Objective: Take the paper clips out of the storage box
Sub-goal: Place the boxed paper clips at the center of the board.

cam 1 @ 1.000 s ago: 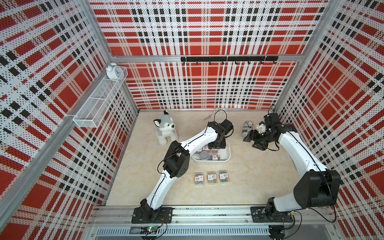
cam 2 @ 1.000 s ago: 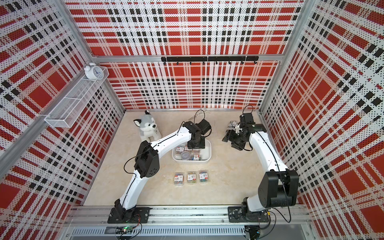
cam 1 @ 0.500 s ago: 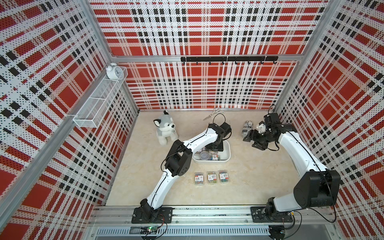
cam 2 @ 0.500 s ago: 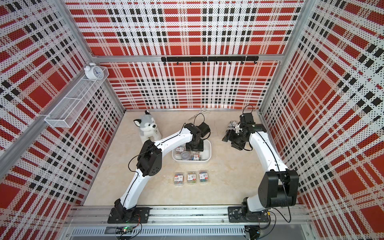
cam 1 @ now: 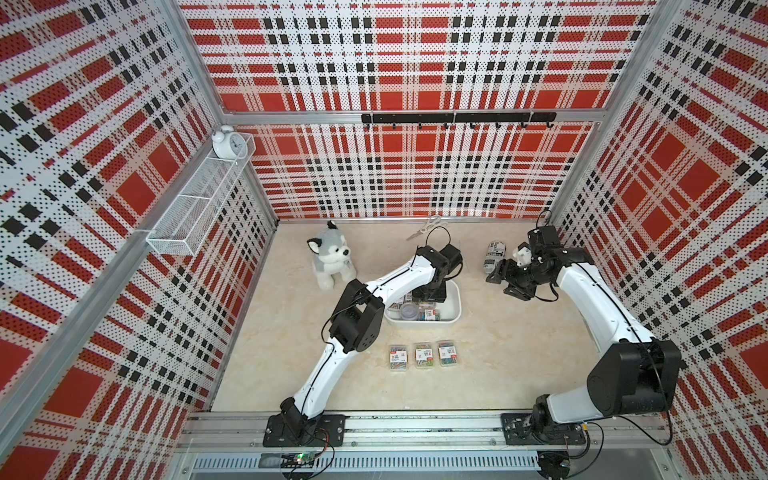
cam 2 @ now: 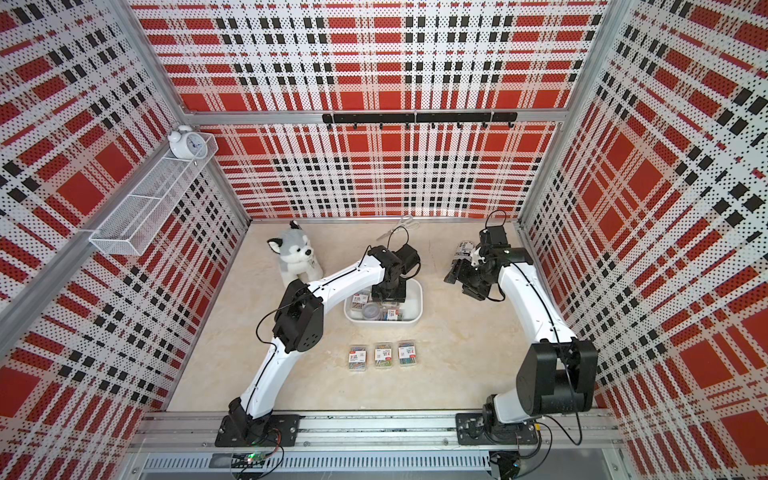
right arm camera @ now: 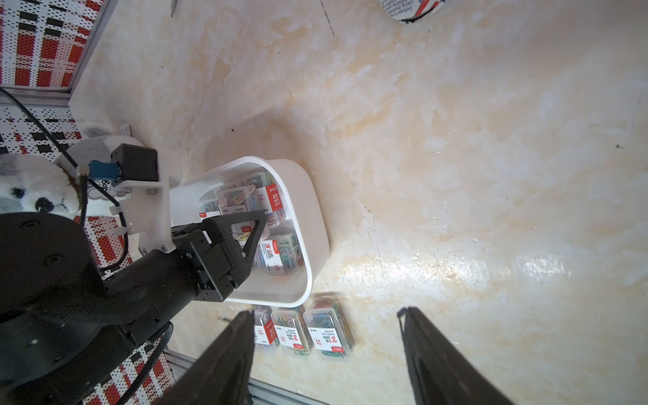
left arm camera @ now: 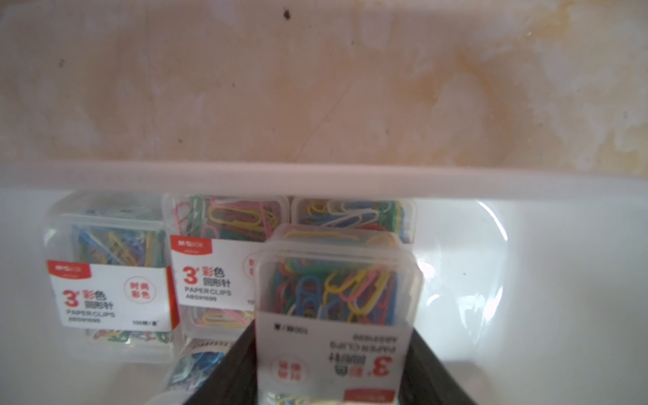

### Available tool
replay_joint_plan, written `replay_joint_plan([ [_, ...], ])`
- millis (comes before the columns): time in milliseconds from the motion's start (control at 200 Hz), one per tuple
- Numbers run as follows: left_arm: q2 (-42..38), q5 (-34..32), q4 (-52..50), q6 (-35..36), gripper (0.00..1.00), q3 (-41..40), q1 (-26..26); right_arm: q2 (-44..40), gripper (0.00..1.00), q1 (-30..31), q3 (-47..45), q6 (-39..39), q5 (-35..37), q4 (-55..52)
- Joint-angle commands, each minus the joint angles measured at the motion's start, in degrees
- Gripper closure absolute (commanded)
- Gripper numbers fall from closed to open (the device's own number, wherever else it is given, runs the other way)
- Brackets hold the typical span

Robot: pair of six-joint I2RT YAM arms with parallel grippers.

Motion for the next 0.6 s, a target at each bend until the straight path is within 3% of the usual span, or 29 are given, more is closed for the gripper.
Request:
replay_joint_plan([
  [0, 0.47, -0.27, -0.68, 0.29, 0.46, 1.65, 0.43, 0.44, 0.29, -0.34, 0.52, -0.54, -0.44, 0.47],
  [391, -1.87, -0.82, -0.83, 1.41, 0.49, 7.46, 0.12, 1.19, 0.29, -0.35, 1.14, -0.54, -0.44, 0.59],
  [596, -7.67, -1.09, -3.74, 1.19, 0.49, 11.4, 0.6, 2.81, 0.29, -0.35, 2.41, -0.24, -0.26, 1.46],
])
